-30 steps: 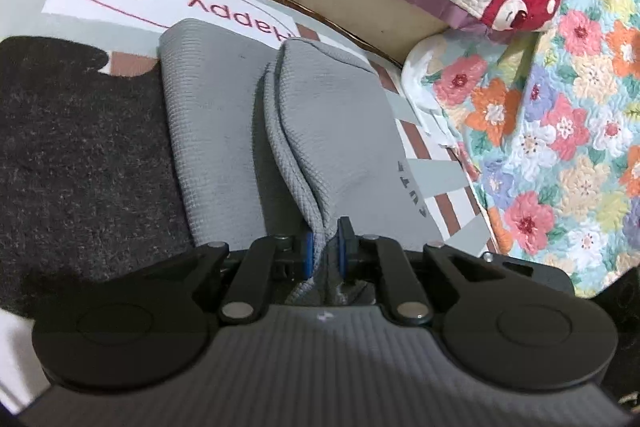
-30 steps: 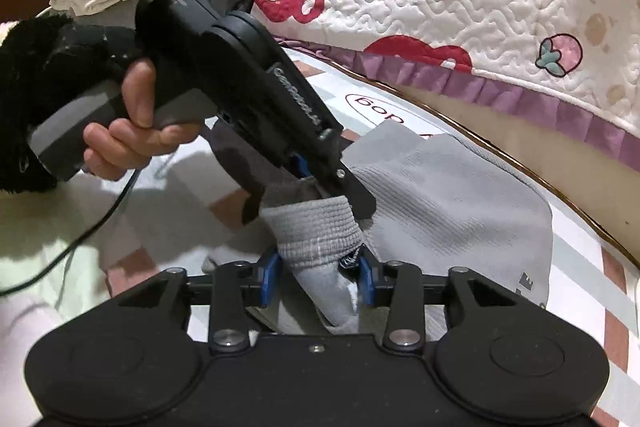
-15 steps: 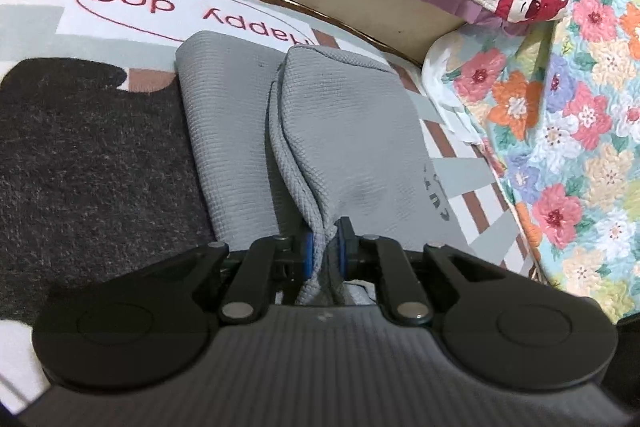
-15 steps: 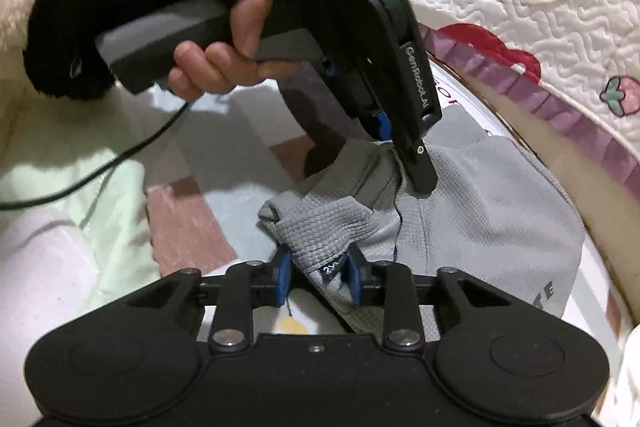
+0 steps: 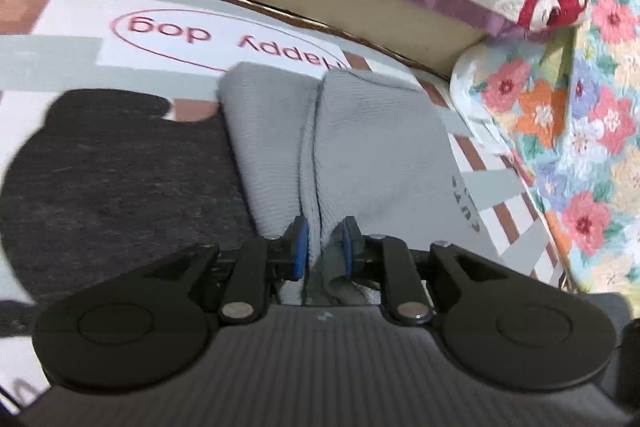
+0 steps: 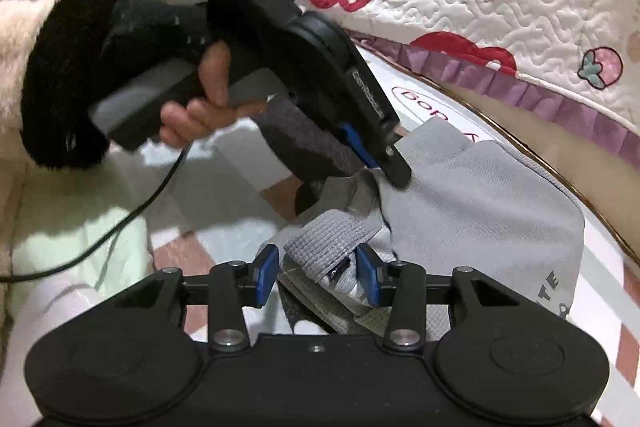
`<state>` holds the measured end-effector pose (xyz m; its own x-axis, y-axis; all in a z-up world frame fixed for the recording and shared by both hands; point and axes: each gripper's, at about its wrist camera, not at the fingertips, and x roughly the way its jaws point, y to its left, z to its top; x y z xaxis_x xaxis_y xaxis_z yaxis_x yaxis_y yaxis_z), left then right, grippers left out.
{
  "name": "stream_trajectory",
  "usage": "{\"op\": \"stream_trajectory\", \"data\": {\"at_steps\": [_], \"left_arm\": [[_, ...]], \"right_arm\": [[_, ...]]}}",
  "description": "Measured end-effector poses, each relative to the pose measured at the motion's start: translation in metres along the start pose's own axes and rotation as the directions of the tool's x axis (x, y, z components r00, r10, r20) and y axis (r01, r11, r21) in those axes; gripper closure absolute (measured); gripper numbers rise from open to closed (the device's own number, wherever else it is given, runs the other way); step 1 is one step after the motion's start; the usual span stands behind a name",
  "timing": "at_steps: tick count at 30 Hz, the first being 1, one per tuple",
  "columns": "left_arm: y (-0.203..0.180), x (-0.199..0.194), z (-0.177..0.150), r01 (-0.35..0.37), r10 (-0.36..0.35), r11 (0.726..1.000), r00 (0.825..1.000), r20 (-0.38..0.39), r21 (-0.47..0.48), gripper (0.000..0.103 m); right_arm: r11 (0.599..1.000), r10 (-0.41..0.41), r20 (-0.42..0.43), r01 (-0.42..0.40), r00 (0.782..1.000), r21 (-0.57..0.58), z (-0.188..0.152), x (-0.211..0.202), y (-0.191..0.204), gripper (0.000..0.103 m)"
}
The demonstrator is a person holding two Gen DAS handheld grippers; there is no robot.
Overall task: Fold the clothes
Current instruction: 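Fold the held edge over the shirt with the right gripper while the left gripper pinches the fold, then open both grippers and press the folded grey shirt flat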
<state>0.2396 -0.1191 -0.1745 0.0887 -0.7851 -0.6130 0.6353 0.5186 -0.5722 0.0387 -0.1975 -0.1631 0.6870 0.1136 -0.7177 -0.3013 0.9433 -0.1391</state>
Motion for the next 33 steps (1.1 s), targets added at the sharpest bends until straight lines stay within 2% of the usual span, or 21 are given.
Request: {"op": "stream_trajectory", "data": {"at_steps": [3,5,9,11,14,15,16,18,20,23,25,28,32,33], "left_arm": [[0.005,-0.025,0.006,0.054,-0.054,0.998,0.998,0.013,-0.042,0.086],[0.006,-0.035,0.004,0.097,-0.097,0.994,0.995,-0.007,-0.051,0.086],[-0.012,-0.031,-0.007,0.123,-0.121,0.992,0.989,-0.085,0.023,0.086],[-0.023,-0.02,-0.011,0.081,-0.071,0.992,0.991,-0.111,0.093,0.086],[-0.03,-0.003,-0.017,0.025,-0.006,0.985,0.993,-0.115,0.168,0.086],[-0.03,0.001,-0.019,0.017,0.003,0.983,0.994,-0.109,0.185,0.096],[-0.033,-0.001,-0.019,-0.008,0.027,0.977,0.996,-0.089,0.214,0.103],[-0.041,-0.006,-0.021,-0.067,0.081,0.959,0.996,-0.041,0.275,0.103],[-0.048,-0.027,-0.018,-0.091,0.088,0.955,0.996,0.026,0.281,0.103],[-0.045,-0.043,-0.014,-0.103,0.092,0.965,0.994,0.057,0.241,0.103],[-0.035,-0.039,-0.012,-0.066,0.065,0.982,0.998,0.014,0.179,0.103],[-0.027,-0.032,-0.014,0.026,-0.023,0.997,0.999,-0.045,0.067,0.102],[-0.028,-0.02,-0.023,0.112,-0.112,0.994,0.983,-0.146,-0.011,0.095],[-0.028,-0.016,-0.026,0.122,-0.128,0.991,0.977,-0.168,-0.045,0.089]], "right_arm": [[0.999,0.008,0.006,-0.008,1.0,0.033,0.0,-0.005,-0.005,0.054],[0.996,0.025,0.028,-0.027,0.999,0.083,0.001,-0.012,-0.012,0.054],[0.966,0.049,0.116,-0.077,0.992,0.249,0.004,-0.031,-0.038,0.054],[0.942,0.012,0.115,-0.05,0.993,0.331,0.0,-0.033,-0.057,0.054],[0.917,-0.07,0.044,0.047,0.997,0.396,-0.013,-0.027,-0.082,0.06],[0.905,-0.083,0.025,0.065,0.996,0.42,-0.017,-0.024,-0.089,0.065],[0.896,-0.084,0.011,0.071,0.996,0.439,-0.022,-0.022,-0.094,0.065],[0.901,-0.074,-0.013,0.073,0.997,0.429,-0.028,-0.019,-0.091,0.065],[0.905,-0.065,-0.038,0.075,0.997,0.418,-0.033,-0.017,-0.089,0.065],[0.927,-0.078,-0.071,0.099,0.994,0.362,-0.037,-0.015,-0.079,0.065],[0.939,-0.09,-0.086,0.114,0.992,0.325,-0.037,-0.014,-0.073,0.064],[0.926,-0.092,-0.044,0.102,0.995,0.364,-0.026,-0.017,-0.074,0.06],[0.91,-0.078,0.011,0.066,0.997,0.409,-0.014,-0.021,-0.073,0.057],[0.911,-0.076,0.012,0.065,0.997,0.408,-0.011,-0.021,-0.071,0.056]]}}
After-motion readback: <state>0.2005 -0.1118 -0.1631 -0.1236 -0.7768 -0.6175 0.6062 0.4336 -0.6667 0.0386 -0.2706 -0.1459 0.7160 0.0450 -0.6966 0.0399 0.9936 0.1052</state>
